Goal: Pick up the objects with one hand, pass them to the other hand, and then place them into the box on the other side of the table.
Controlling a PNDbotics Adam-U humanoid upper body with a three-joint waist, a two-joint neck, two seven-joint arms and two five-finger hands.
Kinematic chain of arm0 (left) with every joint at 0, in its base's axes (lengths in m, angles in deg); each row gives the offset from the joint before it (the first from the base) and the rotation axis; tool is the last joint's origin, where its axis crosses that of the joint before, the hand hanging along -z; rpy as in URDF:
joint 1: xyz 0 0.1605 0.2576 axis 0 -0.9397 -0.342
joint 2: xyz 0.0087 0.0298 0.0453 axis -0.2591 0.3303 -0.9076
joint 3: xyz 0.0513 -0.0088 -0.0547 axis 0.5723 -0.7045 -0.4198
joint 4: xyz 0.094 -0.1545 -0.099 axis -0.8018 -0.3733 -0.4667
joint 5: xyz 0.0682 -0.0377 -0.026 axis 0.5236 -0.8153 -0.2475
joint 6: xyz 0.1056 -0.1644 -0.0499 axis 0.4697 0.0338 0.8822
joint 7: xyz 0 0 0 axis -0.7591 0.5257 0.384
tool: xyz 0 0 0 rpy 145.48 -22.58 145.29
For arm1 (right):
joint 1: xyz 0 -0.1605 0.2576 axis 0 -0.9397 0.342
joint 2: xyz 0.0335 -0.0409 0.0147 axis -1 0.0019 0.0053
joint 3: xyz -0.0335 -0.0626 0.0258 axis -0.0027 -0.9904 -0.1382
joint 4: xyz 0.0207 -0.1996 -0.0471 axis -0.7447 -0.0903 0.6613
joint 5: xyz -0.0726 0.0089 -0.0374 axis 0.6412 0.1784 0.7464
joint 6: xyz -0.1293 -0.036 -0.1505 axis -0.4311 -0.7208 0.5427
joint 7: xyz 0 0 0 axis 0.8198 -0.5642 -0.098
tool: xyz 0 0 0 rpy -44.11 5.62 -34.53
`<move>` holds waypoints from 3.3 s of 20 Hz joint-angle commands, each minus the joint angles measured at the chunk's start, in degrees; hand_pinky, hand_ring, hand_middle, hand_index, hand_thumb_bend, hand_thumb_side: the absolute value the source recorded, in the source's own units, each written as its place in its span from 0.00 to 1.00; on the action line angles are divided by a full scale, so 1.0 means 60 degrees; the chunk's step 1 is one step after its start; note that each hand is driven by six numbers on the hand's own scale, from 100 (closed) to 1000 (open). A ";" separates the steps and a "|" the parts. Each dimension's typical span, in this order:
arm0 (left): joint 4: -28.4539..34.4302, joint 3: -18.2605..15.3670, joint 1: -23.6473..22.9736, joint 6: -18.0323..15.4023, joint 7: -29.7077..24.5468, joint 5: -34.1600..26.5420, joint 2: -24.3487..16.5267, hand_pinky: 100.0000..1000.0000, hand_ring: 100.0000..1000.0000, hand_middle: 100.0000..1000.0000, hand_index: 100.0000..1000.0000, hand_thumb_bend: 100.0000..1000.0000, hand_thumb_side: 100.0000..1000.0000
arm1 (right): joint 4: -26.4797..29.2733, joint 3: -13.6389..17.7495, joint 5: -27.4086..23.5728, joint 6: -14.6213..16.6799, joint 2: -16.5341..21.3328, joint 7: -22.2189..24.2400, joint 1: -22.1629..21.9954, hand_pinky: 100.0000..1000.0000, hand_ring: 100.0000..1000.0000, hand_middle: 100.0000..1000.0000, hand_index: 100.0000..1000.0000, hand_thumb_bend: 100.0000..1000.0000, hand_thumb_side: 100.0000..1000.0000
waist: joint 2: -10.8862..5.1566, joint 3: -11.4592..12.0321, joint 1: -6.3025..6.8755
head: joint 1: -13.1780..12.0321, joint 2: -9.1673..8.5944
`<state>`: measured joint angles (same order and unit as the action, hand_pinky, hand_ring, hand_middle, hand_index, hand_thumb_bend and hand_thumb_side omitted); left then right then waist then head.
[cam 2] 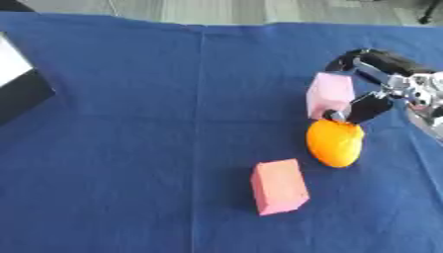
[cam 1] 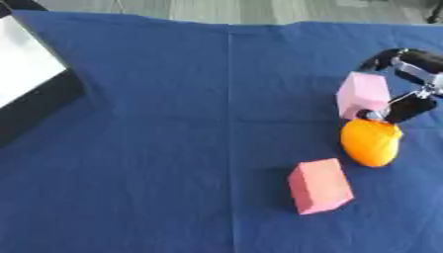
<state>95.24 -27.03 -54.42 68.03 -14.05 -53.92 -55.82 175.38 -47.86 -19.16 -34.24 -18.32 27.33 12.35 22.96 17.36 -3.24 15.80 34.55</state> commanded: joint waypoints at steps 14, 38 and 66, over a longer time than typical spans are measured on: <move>0.0272 0.0025 0.0047 0.0040 -0.0020 0.0032 -0.0292 0.96 0.78 0.76 0.74 0.05 0.86 | 0.0330 0.0000 -0.0943 0.0236 0.0144 0.0008 -0.0045 0.90 0.79 0.52 0.60 0.38 0.00 | 0.0008 0.0023 0.0112 | 0.0061 -0.0139; 0.0208 0.0033 -0.0262 0.0023 -0.0073 0.0061 -0.0652 0.96 0.79 0.77 0.75 0.04 0.82 | 0.2122 0.0352 -0.4231 -0.0525 0.0476 -0.2981 0.0280 0.85 0.72 0.35 0.45 0.33 0.00 | -0.0859 -0.0401 0.0042 | -0.0258 0.0489; 0.1211 0.0750 0.2703 0.2325 -0.2568 0.1783 -0.4129 0.91 0.82 0.78 0.81 0.00 0.56 | 0.2143 -0.2811 -0.6341 -0.1357 -0.4343 -0.6699 0.2220 0.76 0.68 0.33 0.47 0.20 0.00 | -0.2283 -0.0740 0.0514 | -0.0684 0.1594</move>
<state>101.70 -22.58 -39.22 80.52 -27.70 -44.08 -77.96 187.39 -64.23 -57.90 -42.41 -44.60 -11.98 24.71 11.43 12.88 -1.05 12.02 43.77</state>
